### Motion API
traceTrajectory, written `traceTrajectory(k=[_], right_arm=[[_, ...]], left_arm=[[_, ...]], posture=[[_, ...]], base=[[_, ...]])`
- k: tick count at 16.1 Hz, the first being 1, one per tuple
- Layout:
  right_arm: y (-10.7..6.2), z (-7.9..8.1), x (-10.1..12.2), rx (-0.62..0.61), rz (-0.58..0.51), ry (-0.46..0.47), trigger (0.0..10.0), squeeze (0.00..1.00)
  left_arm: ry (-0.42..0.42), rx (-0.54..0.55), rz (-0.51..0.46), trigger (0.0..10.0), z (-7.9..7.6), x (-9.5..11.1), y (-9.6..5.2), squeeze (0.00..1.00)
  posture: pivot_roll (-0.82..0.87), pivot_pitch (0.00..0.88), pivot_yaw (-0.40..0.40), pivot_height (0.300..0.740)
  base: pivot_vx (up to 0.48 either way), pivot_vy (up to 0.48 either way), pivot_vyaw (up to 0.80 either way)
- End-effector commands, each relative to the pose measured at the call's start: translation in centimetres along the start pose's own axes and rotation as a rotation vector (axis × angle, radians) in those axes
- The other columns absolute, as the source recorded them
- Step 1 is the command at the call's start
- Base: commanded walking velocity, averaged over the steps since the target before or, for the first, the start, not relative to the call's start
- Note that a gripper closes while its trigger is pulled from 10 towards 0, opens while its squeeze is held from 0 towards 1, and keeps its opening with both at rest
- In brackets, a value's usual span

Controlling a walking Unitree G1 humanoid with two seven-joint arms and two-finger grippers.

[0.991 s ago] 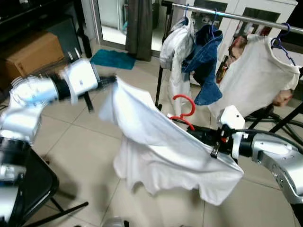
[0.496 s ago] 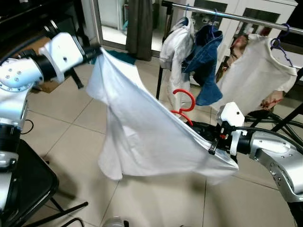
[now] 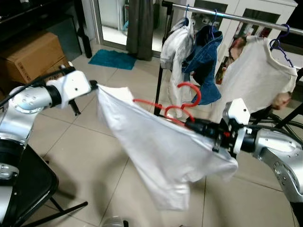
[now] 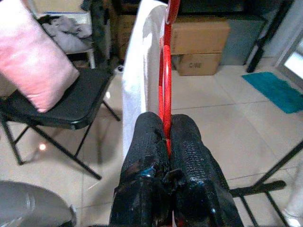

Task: Hang hanger

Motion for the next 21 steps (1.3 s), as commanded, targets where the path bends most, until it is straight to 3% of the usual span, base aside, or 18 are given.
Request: traceTrajectory(k=[1,5,8,12,15,17,21], right_arm=[[-0.1,0.1,0.0,0.007,0.014,-0.016,10.0,0.0],[0.0,0.6,0.7,0.054,-0.027,0.008,10.0,0.0],[0.3,1.8,1.9,0.124,-0.099,0.044,10.0,0.0],[1.3,1.8,0.6,0.085,-0.024,0.031,10.0,0.0],[2.0,1.2,1.9,0.027,-0.103,0.065,10.0,0.0],[2.4,0.7,3.1,-0.006,-0.173,0.091,10.0,0.0],[2.0,2.3,3.6,0.094,-0.197,0.11,10.0,0.0]], left_arm=[[-0.01,0.05,-0.113,0.0,1.1,2.0,-0.3,0.0],[0.0,0.095,-0.251,0.0,2.1,4.0,-0.6,0.0],[-0.017,0.112,-0.274,0.0,2.5,4.1,-0.6,0.0],[-0.065,0.075,-0.334,0.0,2.6,5.2,0.0,0.0],[-0.105,0.001,-0.315,0.0,1.7,4.9,0.7,0.0],[-0.14,-0.065,-0.275,0.0,0.0,3.9,1.7,0.0],[-0.199,-0.039,-0.204,0.0,-0.3,1.8,2.2,0.0]], posture=[[0.04,0.0,-0.047,0.74],[0.04,0.0,-0.046,0.74],[0.04,0.0,-0.043,0.74],[0.03,0.0,-0.036,0.74],[0.04,0.0,-0.031,0.74],[0.04,0.0,-0.027,0.74],[0.04,0.0,-0.025,0.74]], base=[[0.0,0.0,0.0],[0.0,0.0,0.0],[0.0,0.0,0.0],[0.0,0.0,0.0],[0.0,0.0,0.0],[0.0,0.0,0.0],[0.0,0.0,0.0]])
Point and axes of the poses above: a point about 5 cm out from each wrist's last joint towards the gripper, its own y axis pointing out of the wrist towards the gripper, its own x axis along the axis of the wrist's last joint, z = x × y, the point moved 4 cm from there along y, pointing out of the wrist towards the gripper, and after that the axes turned 10 degrees about -y, right-handed, at the moved point
